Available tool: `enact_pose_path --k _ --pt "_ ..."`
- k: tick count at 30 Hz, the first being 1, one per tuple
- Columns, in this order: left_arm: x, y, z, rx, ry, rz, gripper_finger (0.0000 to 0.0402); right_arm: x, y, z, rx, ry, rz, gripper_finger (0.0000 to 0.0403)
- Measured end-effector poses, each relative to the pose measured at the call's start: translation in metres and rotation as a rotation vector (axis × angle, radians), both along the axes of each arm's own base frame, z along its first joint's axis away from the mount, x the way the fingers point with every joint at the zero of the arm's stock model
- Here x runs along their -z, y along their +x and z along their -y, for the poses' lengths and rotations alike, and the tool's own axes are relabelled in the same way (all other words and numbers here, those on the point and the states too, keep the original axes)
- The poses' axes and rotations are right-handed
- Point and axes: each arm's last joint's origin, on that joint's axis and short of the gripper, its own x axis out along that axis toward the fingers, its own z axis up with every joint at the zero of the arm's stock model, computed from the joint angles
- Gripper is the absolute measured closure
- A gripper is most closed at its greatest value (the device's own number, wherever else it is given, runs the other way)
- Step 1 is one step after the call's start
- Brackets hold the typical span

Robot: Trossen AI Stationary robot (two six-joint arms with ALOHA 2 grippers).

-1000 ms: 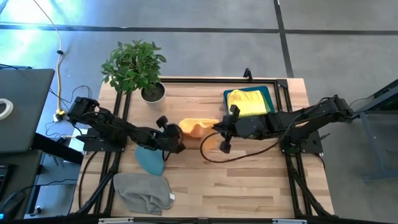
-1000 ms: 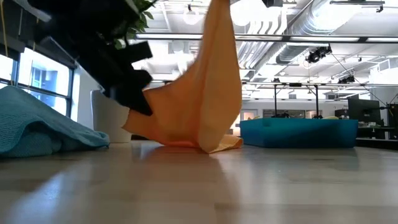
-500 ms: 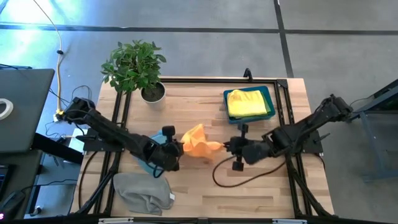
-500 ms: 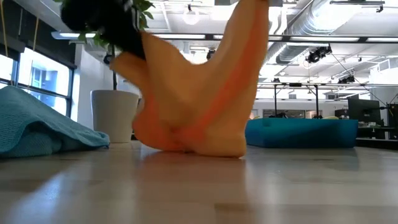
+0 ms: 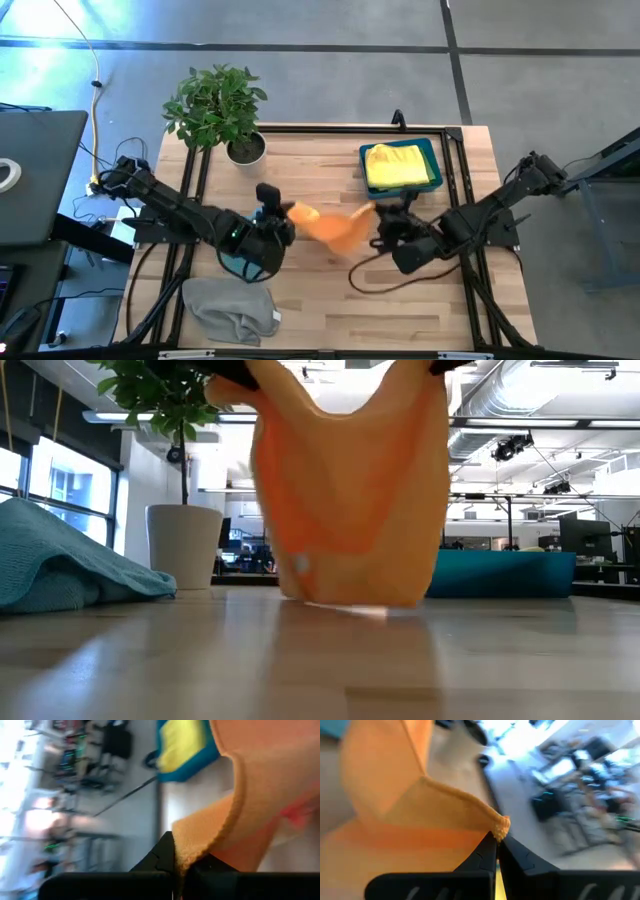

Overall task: Fold microfiber towels
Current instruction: Fold the orange microfiber cloth

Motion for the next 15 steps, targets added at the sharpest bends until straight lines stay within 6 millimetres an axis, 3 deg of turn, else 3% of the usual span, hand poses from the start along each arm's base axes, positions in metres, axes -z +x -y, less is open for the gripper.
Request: enact_pose_path --k 4,10,13,15 --pt "-0.019 0.002 -0.021 -0.094 0.115 -0.019 0.0401 -0.018 0.002 0.016 0.078 -0.125 -0.021 0.0403" --pt "-0.048 0.008 -0.051 -0.214 0.174 0.018 0.0401 -0.046 0.01 0.036 0.13 -0.142 -0.021 0.0403" --pt "-0.046 0.008 -0.057 -0.215 0.08 0.038 0.0401 -0.044 0.011 0.041 0.124 0.013 -0.004 0.0403" --pt "-0.037 0.005 -0.055 -0.178 -0.088 0.014 0.0401 -0.032 0.009 0.04 0.101 0.169 -0.033 0.0403"
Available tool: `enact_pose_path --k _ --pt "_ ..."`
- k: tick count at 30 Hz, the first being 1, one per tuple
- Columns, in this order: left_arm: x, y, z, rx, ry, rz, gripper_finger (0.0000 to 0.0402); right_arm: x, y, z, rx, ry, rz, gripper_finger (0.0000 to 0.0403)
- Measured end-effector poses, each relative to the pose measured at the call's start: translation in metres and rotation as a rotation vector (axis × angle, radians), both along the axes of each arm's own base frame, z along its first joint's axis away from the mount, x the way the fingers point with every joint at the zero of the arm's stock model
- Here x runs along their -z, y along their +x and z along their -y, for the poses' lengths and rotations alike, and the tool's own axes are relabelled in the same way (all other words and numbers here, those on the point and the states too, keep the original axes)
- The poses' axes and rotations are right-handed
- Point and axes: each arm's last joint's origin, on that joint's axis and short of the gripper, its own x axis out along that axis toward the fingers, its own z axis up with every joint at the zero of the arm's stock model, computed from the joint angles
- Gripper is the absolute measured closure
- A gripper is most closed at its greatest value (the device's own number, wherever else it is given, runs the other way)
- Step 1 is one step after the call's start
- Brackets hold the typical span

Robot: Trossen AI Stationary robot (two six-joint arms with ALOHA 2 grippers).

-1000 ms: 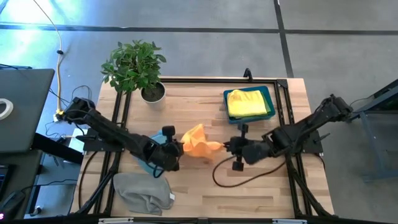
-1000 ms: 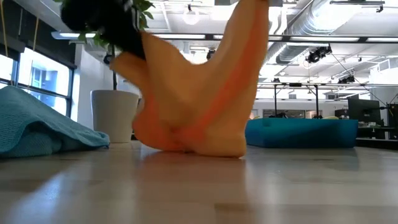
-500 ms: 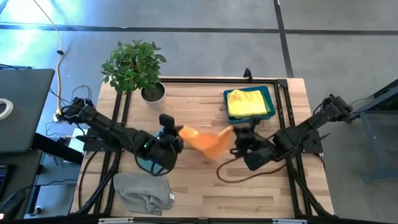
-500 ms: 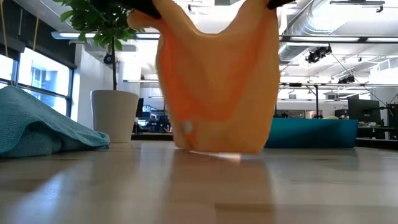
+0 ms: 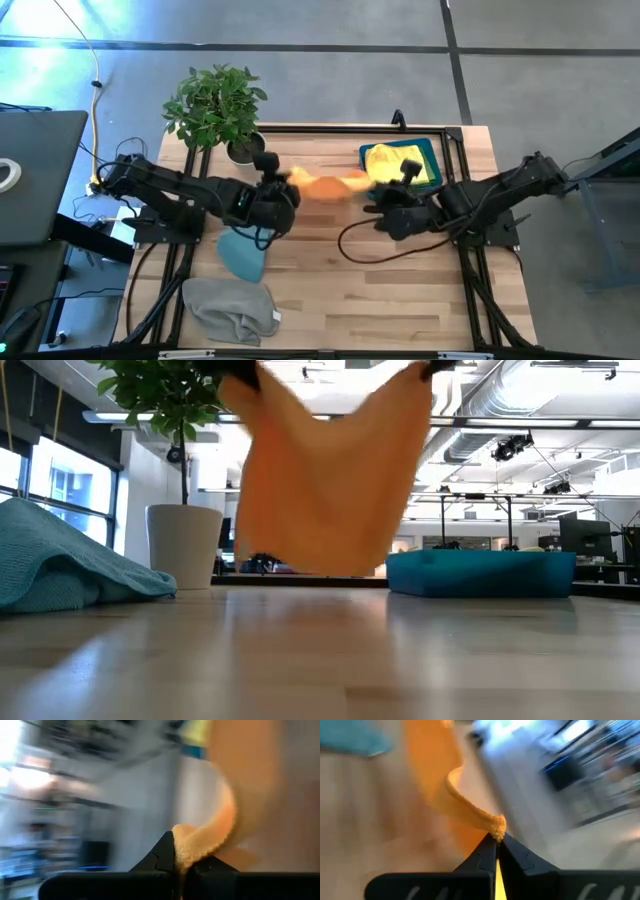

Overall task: Fold microfiber towels
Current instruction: Fold the orange microfiber cloth

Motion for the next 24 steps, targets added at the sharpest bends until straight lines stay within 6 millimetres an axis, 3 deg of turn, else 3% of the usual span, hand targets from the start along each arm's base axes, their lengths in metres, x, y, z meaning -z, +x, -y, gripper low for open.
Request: enact_pose_path --k 3,6,11,14,21,24 --pt "0.023 -0.003 0.012 0.035 -0.292 0.0 0.0401 0.032 -0.004 -0.013 -0.025 0.159 -0.06 0.0403" --pt "0.058 -0.002 0.035 0.099 -0.474 -0.019 0.0401 0.064 -0.008 -0.032 -0.067 0.252 -0.085 0.0403" --pt "0.114 -0.001 0.082 0.259 -0.671 -0.007 0.0401 0.115 -0.009 -0.065 -0.234 0.391 -0.11 0.0403" --pt "0.137 0.003 0.106 0.35 -0.722 0.004 0.0401 0.139 -0.008 -0.077 -0.324 0.468 -0.131 0.0403" --pt "0.16 0.01 0.143 0.443 -0.864 -0.097 0.0401 0.159 -0.005 -0.096 -0.344 0.713 -0.158 0.0403" --pt "0.163 0.011 0.147 0.447 -0.958 -0.143 0.0401 0.158 -0.004 -0.103 -0.369 0.833 -0.172 0.0403"
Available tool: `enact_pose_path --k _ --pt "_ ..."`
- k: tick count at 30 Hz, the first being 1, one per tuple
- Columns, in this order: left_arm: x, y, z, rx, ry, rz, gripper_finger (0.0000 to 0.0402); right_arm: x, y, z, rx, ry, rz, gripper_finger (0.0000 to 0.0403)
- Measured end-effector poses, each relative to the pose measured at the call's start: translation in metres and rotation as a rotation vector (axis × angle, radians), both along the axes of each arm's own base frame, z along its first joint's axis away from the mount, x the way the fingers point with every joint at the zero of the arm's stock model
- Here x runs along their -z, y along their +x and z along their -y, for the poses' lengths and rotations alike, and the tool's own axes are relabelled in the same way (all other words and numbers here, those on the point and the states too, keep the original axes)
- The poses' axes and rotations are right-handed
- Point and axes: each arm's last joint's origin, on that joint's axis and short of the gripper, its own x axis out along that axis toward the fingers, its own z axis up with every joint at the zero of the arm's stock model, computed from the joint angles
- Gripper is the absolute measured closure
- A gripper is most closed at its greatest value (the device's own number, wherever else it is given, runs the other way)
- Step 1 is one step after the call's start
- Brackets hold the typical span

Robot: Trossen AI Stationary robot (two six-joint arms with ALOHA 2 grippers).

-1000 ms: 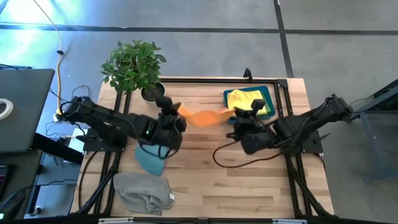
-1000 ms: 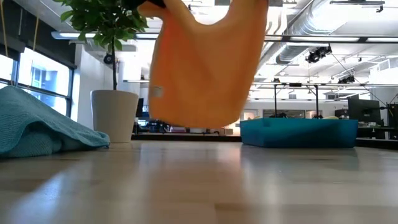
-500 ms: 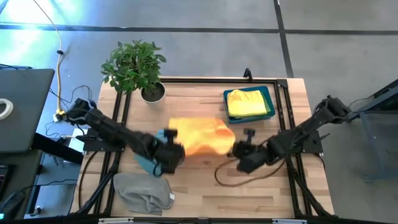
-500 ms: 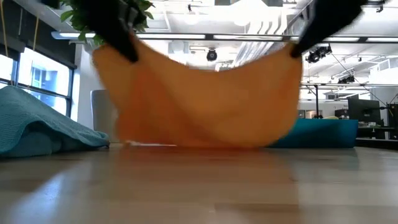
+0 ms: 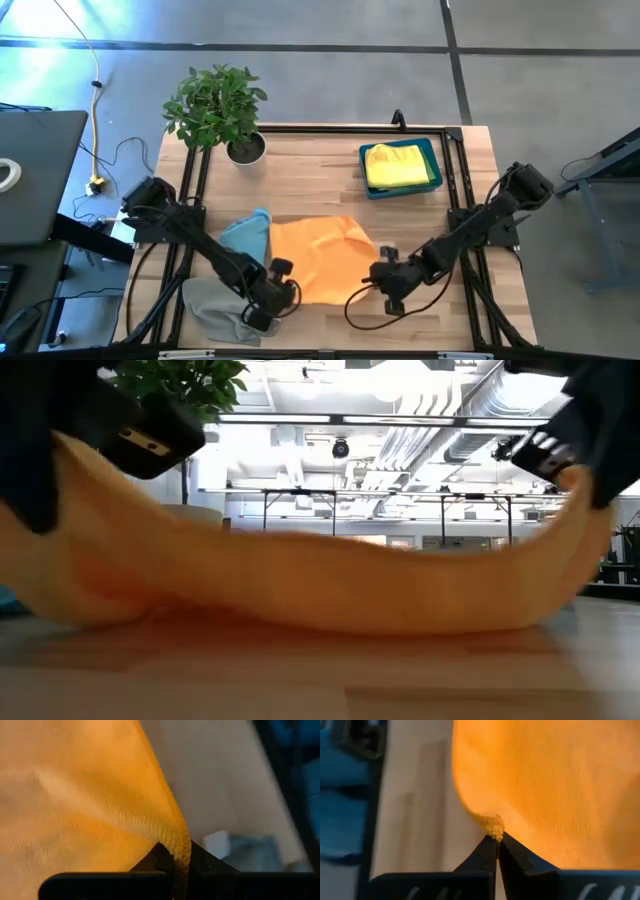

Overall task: Fold microfiber towels
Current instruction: Fold the orange microfiber cloth

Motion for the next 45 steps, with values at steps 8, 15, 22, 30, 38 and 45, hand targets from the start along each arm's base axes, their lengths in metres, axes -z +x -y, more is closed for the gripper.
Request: enact_pose_path --k 8,15,22,30,38,45 --pt "-0.004 0.003 -0.009 0.023 -0.021 -0.033 0.0401 -0.008 -0.004 -0.001 -0.001 0.032 0.011 0.0403" --pt "-0.049 0.003 -0.038 -0.088 0.27 -0.059 0.0401 -0.042 -0.007 0.012 0.125 -0.314 0.045 0.0403" --pt "-0.119 0.005 -0.067 -0.174 0.829 0.057 0.0401 -0.103 -0.003 0.031 0.264 -0.788 0.159 0.0403" --pt "-0.172 -0.01 -0.089 -0.275 1.207 0.137 0.0401 -0.15 0.006 0.053 0.341 -0.982 0.209 0.0403" --pt "-0.172 -0.014 -0.066 0.05 0.624 0.037 0.0401 -0.158 0.01 0.046 -0.016 -0.716 0.066 0.0403" --pt "-0.179 -0.015 -0.078 -0.231 0.914 0.143 0.0401 -0.169 0.012 0.056 0.261 -0.696 0.147 0.0403"
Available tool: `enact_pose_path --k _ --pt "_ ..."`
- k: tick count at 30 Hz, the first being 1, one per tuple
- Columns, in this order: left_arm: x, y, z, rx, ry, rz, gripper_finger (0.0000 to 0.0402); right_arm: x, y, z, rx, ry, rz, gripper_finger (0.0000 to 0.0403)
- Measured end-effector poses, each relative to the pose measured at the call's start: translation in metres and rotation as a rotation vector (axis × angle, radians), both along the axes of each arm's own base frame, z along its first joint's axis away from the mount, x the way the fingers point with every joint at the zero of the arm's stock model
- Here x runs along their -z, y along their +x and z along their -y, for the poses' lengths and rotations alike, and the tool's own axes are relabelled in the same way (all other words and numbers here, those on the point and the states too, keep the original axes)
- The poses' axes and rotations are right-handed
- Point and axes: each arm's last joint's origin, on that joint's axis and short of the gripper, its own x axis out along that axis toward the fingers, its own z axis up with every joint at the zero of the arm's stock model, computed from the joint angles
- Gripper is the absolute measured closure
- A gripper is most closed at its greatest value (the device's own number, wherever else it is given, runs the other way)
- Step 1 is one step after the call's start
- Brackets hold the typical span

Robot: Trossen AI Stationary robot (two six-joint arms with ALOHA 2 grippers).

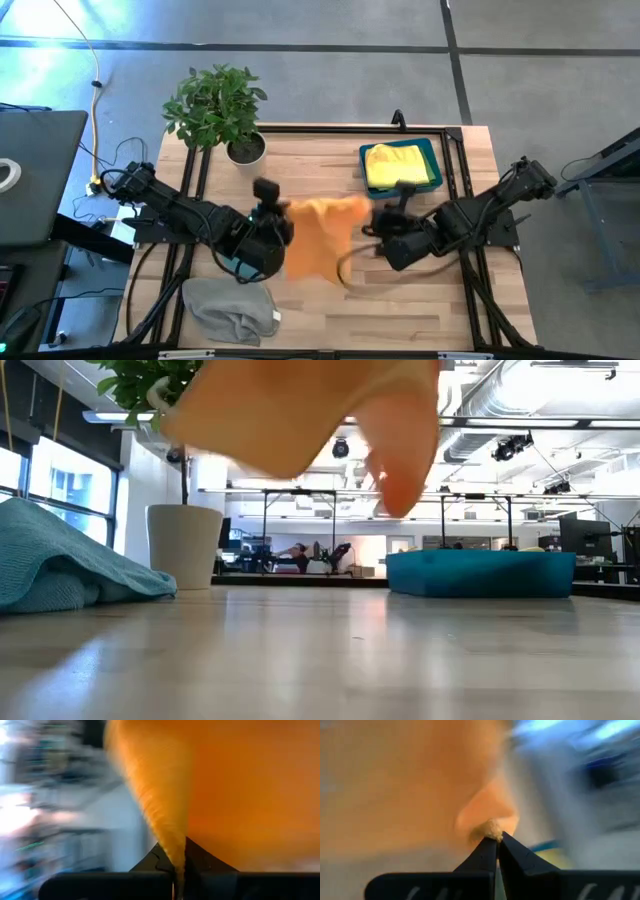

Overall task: Fold microfiber towels
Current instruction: Fold the orange microfiber cloth

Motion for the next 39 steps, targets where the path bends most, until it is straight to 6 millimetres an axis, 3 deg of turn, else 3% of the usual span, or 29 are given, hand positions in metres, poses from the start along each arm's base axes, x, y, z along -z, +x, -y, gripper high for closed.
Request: enact_pose_path --k 2,4,7,9,16,22,24,27,29,32,34,35,37,39 --pt "0.005 -0.001 0.007 0.103 -0.167 -0.104 0.0401 0.003 -0.001 -0.007 -0.134 0.214 -0.115 0.0403" --pt "0.007 -0.001 0.01 0.206 -0.239 -0.198 0.0401 0.005 -0.002 -0.009 -0.239 0.224 -0.193 0.0403" --pt "0.004 -0.001 0.006 0.16 -0.074 -0.162 0.0401 0.001 -0.002 -0.002 -0.067 -0.04 -0.068 0.0403" --pt "0.0 -0.001 0.001 0.044 0.075 -0.057 0.0401 -0.003 -0.003 0.003 0.1 -0.103 0.079 0.0403" --pt "-0.001 -0.003 0.005 0.055 0.146 -0.065 0.0401 0.001 -0.004 -0.006 0.032 0.06 0.028 0.0403" --pt "0.002 -0.001 0.002 0.08 0.048 -0.106 0.0401 0.001 -0.004 -0.013 -0.016 0.158 0.013 0.0403" --pt "0.0 -0.001 -0.001 0.043 0.085 -0.076 0.0401 0.001 -0.002 -0.012 -0.044 0.158 -0.01 0.0403" --pt "-0.003 0.0 -0.008 -0.036 0.205 -0.012 0.0401 -0.004 -0.003 0.001 0.221 -0.005 0.224 0.0403" --pt "-0.003 0.0 -0.009 -0.038 0.204 -0.012 0.0401 -0.006 0.0 0.003 0.327 0.11 0.346 0.0403" --pt "0.0 0.0 -0.004 0.015 0.094 -0.051 0.0401 -0.005 0.007 -0.007 0.097 0.386 0.147 0.0403" --pt "0.001 -0.001 -0.001 0.044 0.053 -0.074 0.0401 -0.005 0.008 -0.011 -0.11 0.356 0.037 0.0403" --pt "0.001 -0.001 -0.001 0.048 0.062 -0.08 0.0401 -0.007 0.009 -0.008 -0.118 0.275 0.049 0.0403" --pt "0.0 0.0 -0.003 0.029 0.113 -0.065 0.0401 -0.014 0.009 0.002 0.092 0.091 0.229 0.0403" --pt "-0.001 -0.001 -0.004 0.007 0.154 -0.044 0.0401 -0.018 0.008 0.009 0.293 0.082 0.417 0.0403"
